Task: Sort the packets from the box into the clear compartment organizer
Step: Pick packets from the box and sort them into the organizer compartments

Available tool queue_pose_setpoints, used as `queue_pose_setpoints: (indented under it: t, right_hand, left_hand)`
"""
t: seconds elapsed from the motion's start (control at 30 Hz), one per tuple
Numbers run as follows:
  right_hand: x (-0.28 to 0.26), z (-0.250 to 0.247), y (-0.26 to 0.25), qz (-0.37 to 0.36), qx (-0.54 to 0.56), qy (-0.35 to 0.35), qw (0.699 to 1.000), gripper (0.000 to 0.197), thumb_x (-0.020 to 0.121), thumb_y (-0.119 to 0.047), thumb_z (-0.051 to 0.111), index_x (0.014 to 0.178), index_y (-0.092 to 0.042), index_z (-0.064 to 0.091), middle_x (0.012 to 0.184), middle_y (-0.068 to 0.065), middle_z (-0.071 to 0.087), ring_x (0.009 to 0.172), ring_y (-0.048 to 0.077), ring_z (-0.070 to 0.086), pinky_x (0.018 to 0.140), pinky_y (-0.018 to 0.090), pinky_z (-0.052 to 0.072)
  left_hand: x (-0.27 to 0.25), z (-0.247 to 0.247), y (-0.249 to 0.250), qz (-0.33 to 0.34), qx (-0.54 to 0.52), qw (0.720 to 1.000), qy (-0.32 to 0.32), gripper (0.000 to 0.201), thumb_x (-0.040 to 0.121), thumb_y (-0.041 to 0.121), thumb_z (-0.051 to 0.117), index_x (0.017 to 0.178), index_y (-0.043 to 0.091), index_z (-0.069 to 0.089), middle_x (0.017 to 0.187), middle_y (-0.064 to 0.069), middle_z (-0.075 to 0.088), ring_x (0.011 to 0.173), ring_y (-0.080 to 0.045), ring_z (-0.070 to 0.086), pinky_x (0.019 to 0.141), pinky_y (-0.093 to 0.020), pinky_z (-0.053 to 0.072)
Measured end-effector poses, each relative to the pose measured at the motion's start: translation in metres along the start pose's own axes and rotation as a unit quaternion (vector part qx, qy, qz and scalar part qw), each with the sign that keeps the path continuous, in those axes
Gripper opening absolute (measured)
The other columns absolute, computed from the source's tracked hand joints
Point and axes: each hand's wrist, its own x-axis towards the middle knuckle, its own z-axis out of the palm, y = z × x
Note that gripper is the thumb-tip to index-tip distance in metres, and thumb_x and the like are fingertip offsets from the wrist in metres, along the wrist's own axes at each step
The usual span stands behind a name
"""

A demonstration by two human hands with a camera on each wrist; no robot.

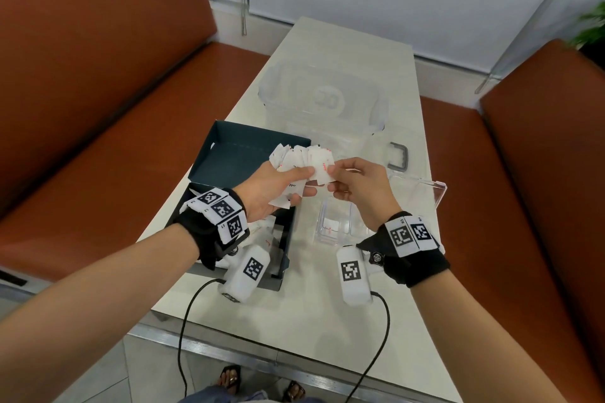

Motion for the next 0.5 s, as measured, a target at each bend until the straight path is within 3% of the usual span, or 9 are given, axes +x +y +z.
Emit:
queue_pose_setpoints:
  t: [0.13, 0.3, 0.5]
  right_hand:
    - [-0.0021, -0.0038, -0.0004, 0.025, 0.034, 0.012, 0.999, 0.007, 0.087, -0.010, 0.068, 0.090, -0.007, 0.063, 0.076, 0.004, 0.064, 0.064, 0.017, 0.063, 0.058, 0.024, 0.050]
    - [-0.0038, -0.0077, -0.0008, 0.030, 0.102, 0.034, 0.994, 0.006, 0.089, -0.005, 0.065, 0.093, -0.004, 0.060, 0.080, 0.008, 0.065, 0.066, 0.018, 0.064, 0.058, 0.024, 0.052]
    - [-0.0080, 0.0009, -0.0013, 0.002, 0.148, 0.069, 0.987, 0.007, 0.089, -0.004, 0.064, 0.089, -0.006, 0.058, 0.077, 0.007, 0.064, 0.066, 0.020, 0.068, 0.061, 0.026, 0.055]
  left_hand:
    - [0.0033, 0.0007, -0.0029, 0.022, 0.018, 0.999, 0.045, 0.026, 0.090, 0.010, 0.067, 0.116, 0.006, 0.065, 0.096, -0.015, 0.073, 0.072, -0.017, 0.068, 0.042, -0.018, 0.041]
    - [0.0031, 0.0012, -0.0022, 0.034, 0.028, 0.998, 0.052, 0.023, 0.089, 0.008, 0.068, 0.112, 0.009, 0.066, 0.099, -0.016, 0.074, 0.073, -0.018, 0.070, 0.044, -0.020, 0.044]
    - [0.0043, 0.0066, -0.0051, 0.056, 0.053, 0.993, 0.089, 0.017, 0.088, 0.008, 0.070, 0.105, 0.009, 0.067, 0.084, -0.008, 0.076, 0.066, -0.014, 0.071, 0.045, -0.019, 0.049]
